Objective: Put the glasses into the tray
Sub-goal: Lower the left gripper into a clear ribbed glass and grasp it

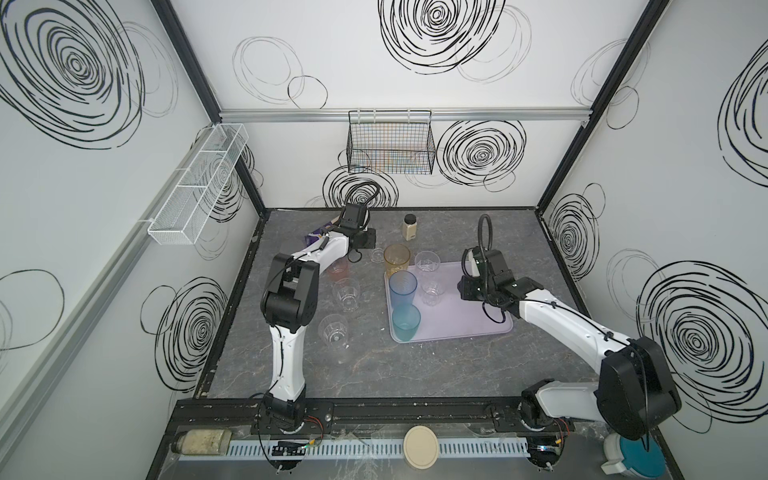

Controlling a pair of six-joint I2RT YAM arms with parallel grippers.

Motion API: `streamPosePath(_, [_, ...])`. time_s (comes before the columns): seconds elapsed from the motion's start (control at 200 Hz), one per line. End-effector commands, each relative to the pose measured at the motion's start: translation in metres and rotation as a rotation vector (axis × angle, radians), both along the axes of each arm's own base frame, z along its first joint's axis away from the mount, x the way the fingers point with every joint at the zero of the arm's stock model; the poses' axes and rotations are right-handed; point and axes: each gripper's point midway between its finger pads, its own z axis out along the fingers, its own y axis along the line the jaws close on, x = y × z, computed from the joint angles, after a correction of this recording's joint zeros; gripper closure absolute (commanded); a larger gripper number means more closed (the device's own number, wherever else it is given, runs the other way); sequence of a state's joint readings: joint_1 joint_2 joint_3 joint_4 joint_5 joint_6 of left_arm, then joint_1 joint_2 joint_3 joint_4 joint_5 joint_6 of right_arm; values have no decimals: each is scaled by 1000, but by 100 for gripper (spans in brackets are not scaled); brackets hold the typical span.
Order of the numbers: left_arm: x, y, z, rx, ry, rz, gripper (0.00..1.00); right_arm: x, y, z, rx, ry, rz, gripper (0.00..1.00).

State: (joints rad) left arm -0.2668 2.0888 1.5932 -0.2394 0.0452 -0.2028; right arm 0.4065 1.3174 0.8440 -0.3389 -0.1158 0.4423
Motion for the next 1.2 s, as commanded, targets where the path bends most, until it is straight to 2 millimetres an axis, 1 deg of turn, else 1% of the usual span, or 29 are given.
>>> streamPosePath(0.0, [1, 4, 36, -23, -63, -6, 89, 8, 6, 15, 42, -25, -6, 64])
streamPosePath(0.1, [1, 10, 46, -13, -77, 3, 91, 7, 7, 15, 52, -26, -8, 64])
streamPosePath(0.195, [-1, 12, 57, -28, -102, 2, 91, 6, 7, 13, 53, -19, -11, 64])
streamPosePath(0.35, [-4, 11, 63, -30, -111, -5, 92, 3, 8, 8, 60, -4, -10, 64])
streamPosePath(0.485, [-9, 24, 75, -23, -140, 49, 93, 1, 6, 7, 52, -2, -14, 65])
streamPosePath(0.61, [-17, 37, 103, -38, -207, 123, 94, 2, 7, 7, 58, -10, -15, 64])
streamPosePath(0.68, [-23, 38, 121, -53, -246, 135, 94, 4, 8, 7, 61, -11, -15, 64])
streamPosePath(0.886, [-45, 42, 167, -83, -335, 174, 95, 8, 7, 9, 65, -23, -19, 65])
streamPosePath(0.971, [-58, 36, 190, -85, -381, 169, 95, 10, 2, 11, 68, -38, -29, 65])
streamPosePath(1.056, [-72, 24, 214, -92, -431, 148, 96, 13, -5, 13, 71, -47, -48, 65])
streamPosePath(1.126, [-81, 8, 231, -99, -455, 110, 96, 16, -11, 14, 72, -52, -63, 65])
streamPosePath(1.196, [-93, -15, 245, -84, -476, 49, 95, 19, -17, 16, 72, -60, -76, 65])
